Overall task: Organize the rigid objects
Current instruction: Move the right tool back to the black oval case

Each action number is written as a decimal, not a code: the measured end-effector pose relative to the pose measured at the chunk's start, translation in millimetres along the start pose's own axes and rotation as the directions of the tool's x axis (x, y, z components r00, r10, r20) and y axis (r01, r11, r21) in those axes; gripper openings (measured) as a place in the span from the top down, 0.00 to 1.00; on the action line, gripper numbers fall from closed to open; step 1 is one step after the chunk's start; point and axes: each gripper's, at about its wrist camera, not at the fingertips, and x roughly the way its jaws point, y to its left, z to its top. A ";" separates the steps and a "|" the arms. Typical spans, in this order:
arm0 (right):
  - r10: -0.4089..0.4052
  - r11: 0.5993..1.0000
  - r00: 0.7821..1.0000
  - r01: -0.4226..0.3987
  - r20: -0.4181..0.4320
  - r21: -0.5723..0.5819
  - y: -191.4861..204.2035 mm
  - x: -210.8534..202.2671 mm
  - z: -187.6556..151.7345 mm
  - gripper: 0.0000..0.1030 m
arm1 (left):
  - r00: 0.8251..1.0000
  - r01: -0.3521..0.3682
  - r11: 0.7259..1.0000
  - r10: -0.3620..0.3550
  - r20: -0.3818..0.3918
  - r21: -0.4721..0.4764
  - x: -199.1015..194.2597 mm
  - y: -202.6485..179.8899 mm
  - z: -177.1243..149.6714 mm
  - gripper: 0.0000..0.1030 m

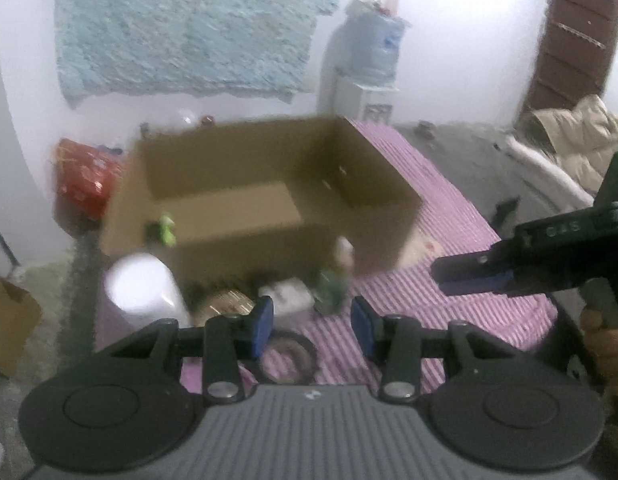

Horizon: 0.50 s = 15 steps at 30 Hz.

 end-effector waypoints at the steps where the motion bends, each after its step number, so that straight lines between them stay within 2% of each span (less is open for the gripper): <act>1: -0.014 1.000 1.000 0.014 0.004 0.026 -11.5 -1.2 -8.1 0.70 | 1.000 0.017 1.000 -0.017 -0.012 0.002 7.6 -5.7 -6.7 0.57; 8: -0.083 0.987 0.997 0.083 -0.009 0.138 -53.3 32.7 -29.7 0.70 | 0.994 0.075 0.994 -0.069 -0.079 0.077 55.9 -46.5 -32.8 0.57; 15: -0.112 0.980 0.993 0.117 -0.040 0.160 -64.7 57.5 -26.7 0.70 | 0.990 0.068 0.993 -0.055 -0.128 0.101 95.8 -62.8 -34.7 0.57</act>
